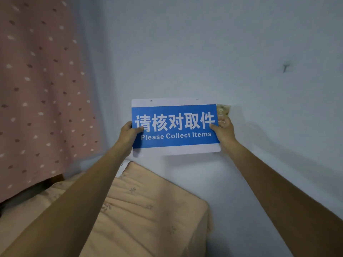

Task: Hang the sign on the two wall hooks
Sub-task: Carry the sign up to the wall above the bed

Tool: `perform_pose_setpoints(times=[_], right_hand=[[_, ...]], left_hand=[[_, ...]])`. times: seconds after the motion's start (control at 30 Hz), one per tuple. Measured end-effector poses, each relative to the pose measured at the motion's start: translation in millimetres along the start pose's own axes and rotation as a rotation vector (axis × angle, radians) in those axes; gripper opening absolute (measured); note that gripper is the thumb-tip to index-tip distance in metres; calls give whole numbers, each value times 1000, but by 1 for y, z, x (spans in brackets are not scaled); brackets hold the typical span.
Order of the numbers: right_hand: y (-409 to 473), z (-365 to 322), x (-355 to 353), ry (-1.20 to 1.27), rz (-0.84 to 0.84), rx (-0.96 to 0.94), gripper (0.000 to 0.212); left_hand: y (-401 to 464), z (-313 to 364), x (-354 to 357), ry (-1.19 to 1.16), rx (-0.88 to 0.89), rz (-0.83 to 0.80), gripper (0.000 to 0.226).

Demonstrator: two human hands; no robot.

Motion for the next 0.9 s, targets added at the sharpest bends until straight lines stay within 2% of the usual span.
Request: perform_pose_setpoints(times=[0.2,0.5,0.77,0.9], right_hand=[[6,-28,-45,-1,64,-31,27],[23,-66,-115,11,126,-73,28],[36,-99,-157,31,174,-93,48],[44,-107,-177,53,201,-121,49]], left_hand=[[-6,24,49,-44,18,-57,20],[-14,65,122,-48,80,-52,18],[-18,89,173,-40,100,-58,18],[-18,100,196,-40,113,-56,18]])
Point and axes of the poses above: each hand's wrist, its own y-axis towards the middle knuckle, its own x-axis out of the palm, z = x × y, the point moved 7 cm from there along y, towards the middle knuckle, and after that the axes turned 6 degrees about y, right-handed, at the moved point
